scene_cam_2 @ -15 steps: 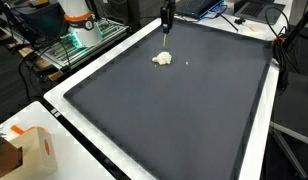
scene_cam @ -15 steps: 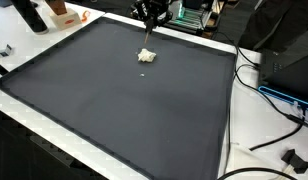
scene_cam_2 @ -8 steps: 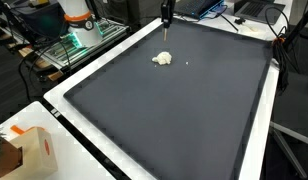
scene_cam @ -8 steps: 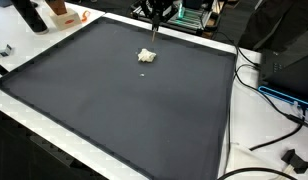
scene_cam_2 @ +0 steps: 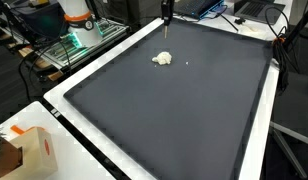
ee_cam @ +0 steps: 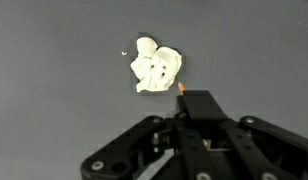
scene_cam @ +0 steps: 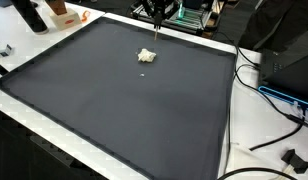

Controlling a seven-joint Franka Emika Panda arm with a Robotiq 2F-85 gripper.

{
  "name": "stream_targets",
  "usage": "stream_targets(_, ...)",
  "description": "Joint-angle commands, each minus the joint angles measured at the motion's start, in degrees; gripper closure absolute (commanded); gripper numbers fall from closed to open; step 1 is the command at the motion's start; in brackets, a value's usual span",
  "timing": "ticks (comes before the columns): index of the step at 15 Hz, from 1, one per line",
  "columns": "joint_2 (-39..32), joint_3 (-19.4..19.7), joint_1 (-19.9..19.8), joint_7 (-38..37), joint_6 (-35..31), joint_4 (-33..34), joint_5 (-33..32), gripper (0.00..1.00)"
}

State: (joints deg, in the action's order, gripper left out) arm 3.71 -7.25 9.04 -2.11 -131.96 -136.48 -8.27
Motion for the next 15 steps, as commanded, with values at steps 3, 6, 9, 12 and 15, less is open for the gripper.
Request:
stream_targets(3, -1.54, 0.40, 0.00, 11.59, -2.75, -0.19, 12.04, 0.97)
stream_targets(6, -1.94, 0.79, -0.21, 23.04, -4.73, -0.50, 23.63, 0.97)
stream_targets(9, -2.58, 1.39, -0.83, 32.57, -3.87, -0.35, 32.99, 0.97)
stream_targets(12, -3.46, 2.17, -1.99, 39.58, -2.52, -0.13, 41.07, 0.97)
stream_targets(15, -4.62, 2.74, -3.46, 44.13, -1.27, 0.10, 46.77, 0.97)
